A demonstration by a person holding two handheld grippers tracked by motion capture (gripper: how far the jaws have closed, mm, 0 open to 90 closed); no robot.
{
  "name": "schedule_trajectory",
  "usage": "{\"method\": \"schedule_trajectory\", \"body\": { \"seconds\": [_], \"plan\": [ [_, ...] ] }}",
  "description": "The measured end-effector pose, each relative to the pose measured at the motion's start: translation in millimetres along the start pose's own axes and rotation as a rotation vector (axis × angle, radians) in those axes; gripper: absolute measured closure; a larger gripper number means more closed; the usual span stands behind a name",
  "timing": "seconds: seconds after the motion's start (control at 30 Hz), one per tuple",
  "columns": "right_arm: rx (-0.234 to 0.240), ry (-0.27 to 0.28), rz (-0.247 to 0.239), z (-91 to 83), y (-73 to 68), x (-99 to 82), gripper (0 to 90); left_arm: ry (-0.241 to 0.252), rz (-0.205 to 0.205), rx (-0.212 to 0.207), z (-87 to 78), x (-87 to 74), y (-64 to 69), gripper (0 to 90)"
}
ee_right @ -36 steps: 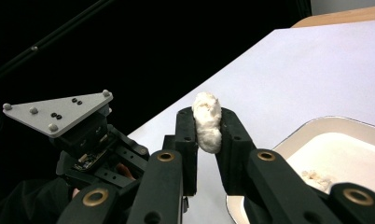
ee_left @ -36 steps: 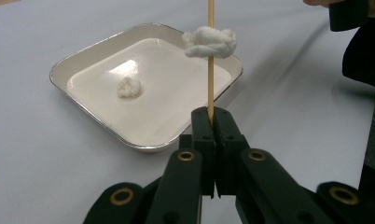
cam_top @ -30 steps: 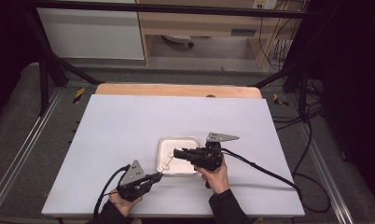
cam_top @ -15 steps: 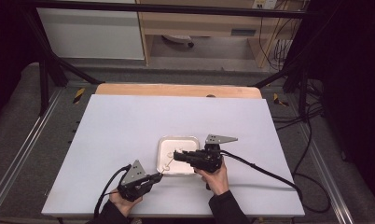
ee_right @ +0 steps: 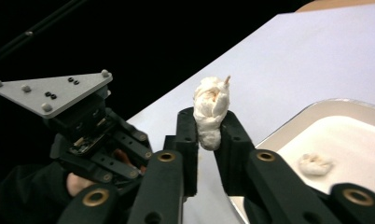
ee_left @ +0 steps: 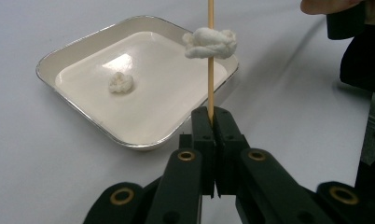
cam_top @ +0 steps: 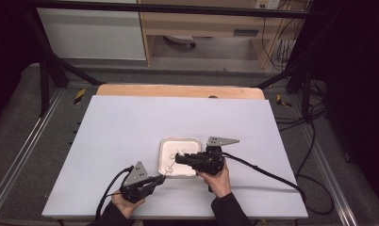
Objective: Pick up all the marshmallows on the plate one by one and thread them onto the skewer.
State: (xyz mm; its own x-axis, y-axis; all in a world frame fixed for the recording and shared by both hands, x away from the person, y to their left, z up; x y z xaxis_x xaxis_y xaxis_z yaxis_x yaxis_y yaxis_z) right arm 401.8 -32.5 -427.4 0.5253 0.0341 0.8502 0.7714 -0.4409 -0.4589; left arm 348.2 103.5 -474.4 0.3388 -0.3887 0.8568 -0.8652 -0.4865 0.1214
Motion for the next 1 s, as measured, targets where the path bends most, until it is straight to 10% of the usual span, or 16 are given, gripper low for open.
{"method": "schedule_trajectory", "body": {
  "seconds": [0.3,0.6,1.0],
  "plan": [
    [-0.080,0.046,-0.037,-6.7,5.5,11.9,37.2,0.019,-0.011,0.004,-2.9,0.3,-3.0,88.7],
    [-0.057,0.066,-0.016,-10.7,7.5,22.9,71.1,0.020,-0.006,-0.006,-1.7,0.7,-0.7,88.6],
    [-0.020,0.063,0.000,-3.9,2.4,12.4,79.0,-0.005,-0.001,0.004,1.0,-2.9,0.1,88.7]
  ]
}}
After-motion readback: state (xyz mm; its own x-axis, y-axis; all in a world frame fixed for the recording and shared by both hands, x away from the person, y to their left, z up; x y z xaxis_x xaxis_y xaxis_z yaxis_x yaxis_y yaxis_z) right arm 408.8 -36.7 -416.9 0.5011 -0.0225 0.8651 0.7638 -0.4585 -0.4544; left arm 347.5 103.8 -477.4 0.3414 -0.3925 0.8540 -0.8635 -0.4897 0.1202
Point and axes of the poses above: each handheld gripper's, and its own axes: z roughly forward along the jaws, x roughly out of its top, y roughly to its right, the point moved 8 cm from there along z, roughly forward along the jaws, and after that the axes turned 7 degrees about -x, right-handed, at the moved point
